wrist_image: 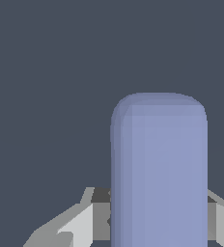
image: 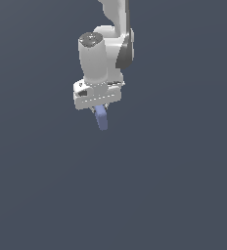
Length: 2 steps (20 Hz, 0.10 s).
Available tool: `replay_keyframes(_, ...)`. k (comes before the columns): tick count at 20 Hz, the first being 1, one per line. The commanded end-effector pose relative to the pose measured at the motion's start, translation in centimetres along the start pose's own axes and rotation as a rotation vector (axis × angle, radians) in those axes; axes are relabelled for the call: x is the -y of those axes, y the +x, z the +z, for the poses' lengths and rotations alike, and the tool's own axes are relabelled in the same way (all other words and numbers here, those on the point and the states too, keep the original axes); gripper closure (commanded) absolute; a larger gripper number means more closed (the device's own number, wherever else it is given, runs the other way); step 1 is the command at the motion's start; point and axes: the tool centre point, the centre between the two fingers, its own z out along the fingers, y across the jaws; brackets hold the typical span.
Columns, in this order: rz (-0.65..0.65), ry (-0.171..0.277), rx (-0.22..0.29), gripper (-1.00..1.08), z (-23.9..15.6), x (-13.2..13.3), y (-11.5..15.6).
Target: Pick up the object and move it to a goal position.
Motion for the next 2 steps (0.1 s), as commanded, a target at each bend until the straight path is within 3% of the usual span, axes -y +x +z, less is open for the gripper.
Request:
replay_keyframes(1, 0.000, 0.000, 0.000, 1.08, -0.29, -0.03, -0.22)
replay_keyframes(2, 0.000, 0.000, 0.000, 1.08, -0.31, -0.03, -0.23)
